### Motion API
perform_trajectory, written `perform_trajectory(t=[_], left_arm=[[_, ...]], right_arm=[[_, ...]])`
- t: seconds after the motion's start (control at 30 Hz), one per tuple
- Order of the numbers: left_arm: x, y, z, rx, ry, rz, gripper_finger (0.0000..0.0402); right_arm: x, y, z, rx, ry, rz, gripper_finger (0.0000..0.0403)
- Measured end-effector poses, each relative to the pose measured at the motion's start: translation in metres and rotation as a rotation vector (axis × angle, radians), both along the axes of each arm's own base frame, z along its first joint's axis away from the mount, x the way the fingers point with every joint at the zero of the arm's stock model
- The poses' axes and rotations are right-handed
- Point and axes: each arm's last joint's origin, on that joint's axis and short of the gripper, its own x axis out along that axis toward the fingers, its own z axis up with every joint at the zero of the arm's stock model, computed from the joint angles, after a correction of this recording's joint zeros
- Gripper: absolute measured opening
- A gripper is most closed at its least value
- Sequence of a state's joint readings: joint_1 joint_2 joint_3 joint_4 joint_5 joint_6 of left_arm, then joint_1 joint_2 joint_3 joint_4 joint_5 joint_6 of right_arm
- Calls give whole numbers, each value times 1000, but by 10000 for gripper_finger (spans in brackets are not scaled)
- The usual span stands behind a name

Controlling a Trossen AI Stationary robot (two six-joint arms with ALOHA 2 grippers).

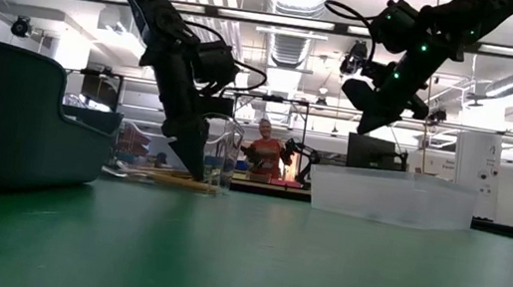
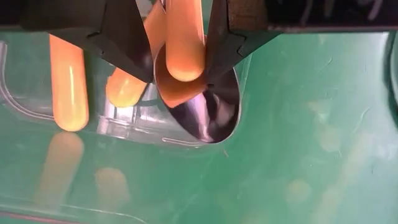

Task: Sort silverware by color (type)
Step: Adjust the orange spoons in the transparent bin

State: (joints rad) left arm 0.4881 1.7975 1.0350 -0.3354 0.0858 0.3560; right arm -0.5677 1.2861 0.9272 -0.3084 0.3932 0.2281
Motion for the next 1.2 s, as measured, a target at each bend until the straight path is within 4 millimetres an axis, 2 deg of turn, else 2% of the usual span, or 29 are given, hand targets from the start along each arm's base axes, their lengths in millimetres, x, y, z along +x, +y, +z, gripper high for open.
perform_trajectory(t=[0.37, 0.53, 0.8, 1.2], left_arm=[[-11, -6, 27, -5, -20, 21, 130], [-23, -13, 35, -54, 49, 46, 130], [-41, -22, 30, -153, 217, 79, 130], [-47, -25, 19, -166, 243, 80, 130]], right_arm=[[0, 0, 0, 3, -6, -5, 13], [0, 0, 0, 4, -6, -5, 13], [0, 0, 0, 3, -6, -5, 13], [0, 0, 0, 10, -15, -11, 13]])
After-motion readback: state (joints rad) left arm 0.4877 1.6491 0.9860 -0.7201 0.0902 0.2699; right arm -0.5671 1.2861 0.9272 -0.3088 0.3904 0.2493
